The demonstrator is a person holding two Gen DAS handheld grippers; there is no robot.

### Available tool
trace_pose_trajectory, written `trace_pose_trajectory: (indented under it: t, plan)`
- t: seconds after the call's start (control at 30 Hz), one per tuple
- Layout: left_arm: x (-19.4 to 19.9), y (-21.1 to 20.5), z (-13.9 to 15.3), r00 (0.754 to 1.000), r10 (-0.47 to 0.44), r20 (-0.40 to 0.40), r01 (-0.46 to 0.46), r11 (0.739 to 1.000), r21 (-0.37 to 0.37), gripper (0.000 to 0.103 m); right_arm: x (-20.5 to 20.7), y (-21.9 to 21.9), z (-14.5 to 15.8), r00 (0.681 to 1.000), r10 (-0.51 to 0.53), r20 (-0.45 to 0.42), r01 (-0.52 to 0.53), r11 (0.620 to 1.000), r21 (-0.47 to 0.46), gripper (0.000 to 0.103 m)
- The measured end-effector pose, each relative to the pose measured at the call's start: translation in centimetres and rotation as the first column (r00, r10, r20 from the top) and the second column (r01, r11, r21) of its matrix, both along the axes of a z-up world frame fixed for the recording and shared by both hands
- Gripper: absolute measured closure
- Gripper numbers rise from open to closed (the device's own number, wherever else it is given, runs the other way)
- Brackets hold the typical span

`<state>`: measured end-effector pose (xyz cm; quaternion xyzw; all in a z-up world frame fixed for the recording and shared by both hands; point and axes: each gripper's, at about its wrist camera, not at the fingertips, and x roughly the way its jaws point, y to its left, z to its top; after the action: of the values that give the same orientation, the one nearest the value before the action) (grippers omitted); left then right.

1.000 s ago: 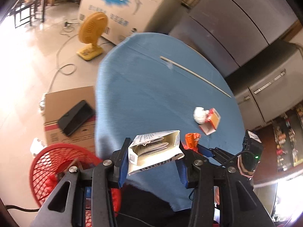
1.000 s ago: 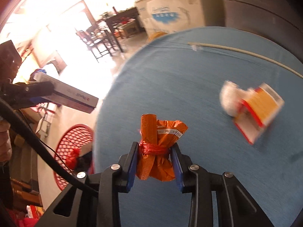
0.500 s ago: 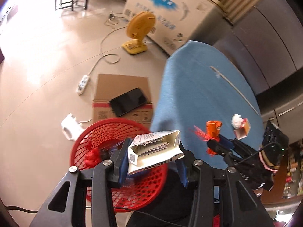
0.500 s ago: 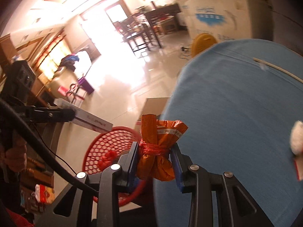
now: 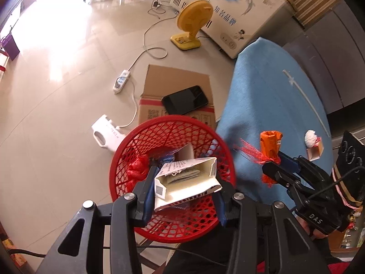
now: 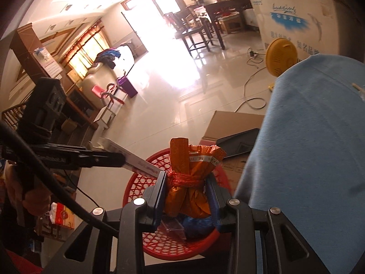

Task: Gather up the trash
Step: 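Carry medicine box and orange wrapper over the red basket with both tools, then open both tools to drop the box and wrapper into the basket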

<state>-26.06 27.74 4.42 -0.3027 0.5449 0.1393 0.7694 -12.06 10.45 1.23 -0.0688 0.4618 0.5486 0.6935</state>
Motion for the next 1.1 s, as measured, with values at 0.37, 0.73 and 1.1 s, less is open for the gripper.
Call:
trace_pose_trajectory:
  t: [0.37, 0.73, 1.1]
  plan:
    - [-1.0, 0.5, -2.3, 0.996, 0.008, -0.093, -0.008, 1.0, -0.001, 0.058, -2.2, 1.4, -1.5, 0.996, 0.083, -0.041, -0.083, 0.996, -0.017, 0.067]
    - [-1.1, 0.4, -3.3, 0.989, 0.014, -0.146, -0.01, 1.0, 0.029, 0.058, -3.2, 1.9, -1.9, 0.993, 0.116, -0.033, -0.118, 0.992, -0.05, 0.065]
    - [-1.4, 0.8, -3.9, 0.984, 0.046, -0.169, -0.045, 0.999, 0.01, 0.045, -4.0, 2.6, -2.1, 0.988, 0.148, -0.038, -0.151, 0.983, -0.099, 0.064]
